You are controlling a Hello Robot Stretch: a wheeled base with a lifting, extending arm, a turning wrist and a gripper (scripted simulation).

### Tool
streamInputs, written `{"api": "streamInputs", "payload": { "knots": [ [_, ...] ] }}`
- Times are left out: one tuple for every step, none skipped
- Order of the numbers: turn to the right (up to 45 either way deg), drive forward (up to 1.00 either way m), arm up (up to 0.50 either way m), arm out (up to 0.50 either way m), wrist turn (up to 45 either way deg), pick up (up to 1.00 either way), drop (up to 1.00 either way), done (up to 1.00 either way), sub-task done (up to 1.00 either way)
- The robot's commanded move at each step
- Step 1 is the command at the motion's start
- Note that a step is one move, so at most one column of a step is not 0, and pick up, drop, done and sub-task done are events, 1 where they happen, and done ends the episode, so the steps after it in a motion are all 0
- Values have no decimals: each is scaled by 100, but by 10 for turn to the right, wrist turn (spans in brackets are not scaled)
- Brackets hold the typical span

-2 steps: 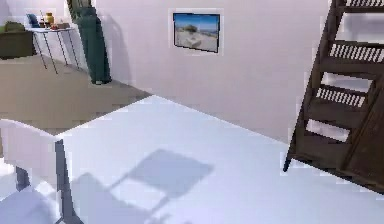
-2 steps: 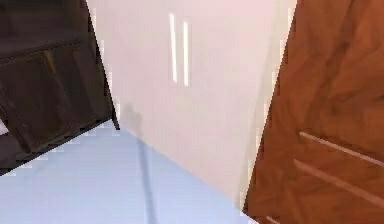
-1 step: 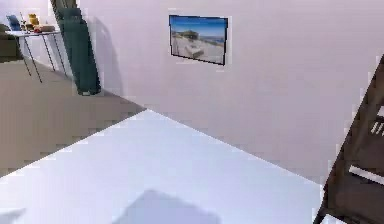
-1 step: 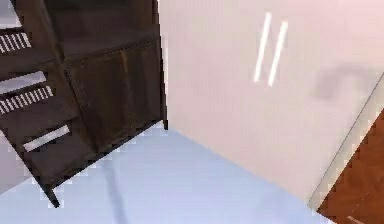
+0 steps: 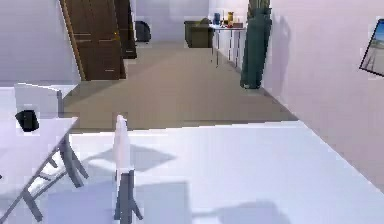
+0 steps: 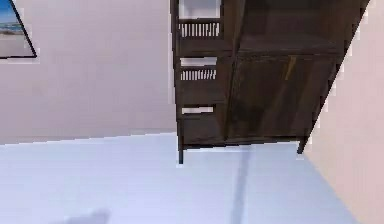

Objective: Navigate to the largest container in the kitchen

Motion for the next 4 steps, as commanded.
{"api": "streamInputs", "payload": {
  "knots": [
    [-450,0,0,0,0,0,0,0,0],
    [-450,0,0,0,0,0,0,0,0],
    [-450,0,0,0,0,0,0,0,0],
    [-30,0,0,0,0,0,0,0,0]
  ]
}}
